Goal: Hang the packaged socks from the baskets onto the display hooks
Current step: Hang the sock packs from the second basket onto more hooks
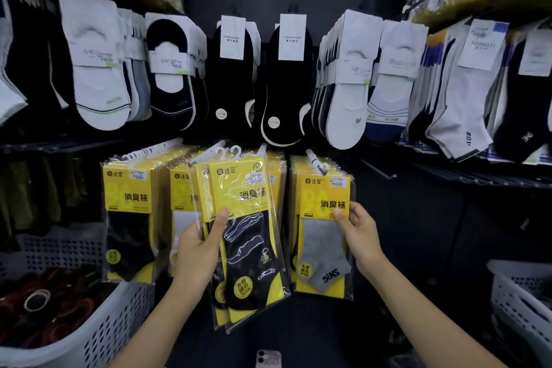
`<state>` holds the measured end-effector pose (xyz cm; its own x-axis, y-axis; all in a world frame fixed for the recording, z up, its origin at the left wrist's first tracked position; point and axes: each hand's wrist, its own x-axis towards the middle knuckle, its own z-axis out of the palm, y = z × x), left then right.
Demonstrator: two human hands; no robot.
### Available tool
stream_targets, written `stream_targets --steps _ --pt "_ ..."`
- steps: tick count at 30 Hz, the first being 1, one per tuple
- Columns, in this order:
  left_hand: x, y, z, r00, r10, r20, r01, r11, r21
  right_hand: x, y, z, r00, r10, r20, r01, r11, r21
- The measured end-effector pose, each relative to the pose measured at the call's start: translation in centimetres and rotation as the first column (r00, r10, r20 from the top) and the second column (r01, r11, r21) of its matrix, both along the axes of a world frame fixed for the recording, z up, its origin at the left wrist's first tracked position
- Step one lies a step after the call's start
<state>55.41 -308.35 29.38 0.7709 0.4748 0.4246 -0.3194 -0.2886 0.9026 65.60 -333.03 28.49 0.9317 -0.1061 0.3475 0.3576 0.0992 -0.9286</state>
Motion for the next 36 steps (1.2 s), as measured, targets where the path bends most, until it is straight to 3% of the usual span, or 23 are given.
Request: stream_targets --steps 9,15,18,21,24,27,32,36 --pt "0.6 0.4 0.1 1.000 0.004 -0.005 -0.004 1.000 -0.005 6.0 2.6 -0.4 0.981 -0.138 -0.136 0.141 0.990 0.014" --pt "0.7 0.4 0.4 0.999 0.051 -0.012 -0.052 0.998 -0.023 8.5 2.4 -0.7 0.851 -0.366 -0.376 0.373 0.926 -0.055" --pt "0.3 0.4 0.6 1.000 0.028 0.000 -0.028 0.999 -0.037 6.7 1.7 -1.4 0.836 -0.401 -0.374 0.410 0.910 -0.059" --pt "-0.3 0.1 0.5 1.000 -0.018 0.019 0.019 0.998 -0.055 2.8 1.9 -1.1 0.911 -0.310 -0.272 0.317 0.948 -0.018" --pt "-1.2 -1.3 0.6 0.997 -0.068 0.042 0.071 0.994 -0.078 -2.4 2.8 0.4 0.983 -0.055 -0.178 0.046 0.997 -0.055" --pt "-1.5 -3.2 0.2 0.993 -0.101 0.062 0.108 0.988 -0.107 -6.4 3.8 1.9 0.975 0.184 -0.125 -0.193 0.979 -0.062" --pt "-2.0 -4.9 -0.2 0.970 -0.239 0.034 0.241 0.964 -0.115 -9.0 3.9 2.2 0.972 0.207 -0.111 -0.210 0.978 -0.014" --pt "-2.2 -4.8 0.0 0.976 -0.201 -0.077 0.195 0.977 -0.083 -9.0 2.0 1.4 0.970 0.167 -0.179 -0.165 0.986 0.030"
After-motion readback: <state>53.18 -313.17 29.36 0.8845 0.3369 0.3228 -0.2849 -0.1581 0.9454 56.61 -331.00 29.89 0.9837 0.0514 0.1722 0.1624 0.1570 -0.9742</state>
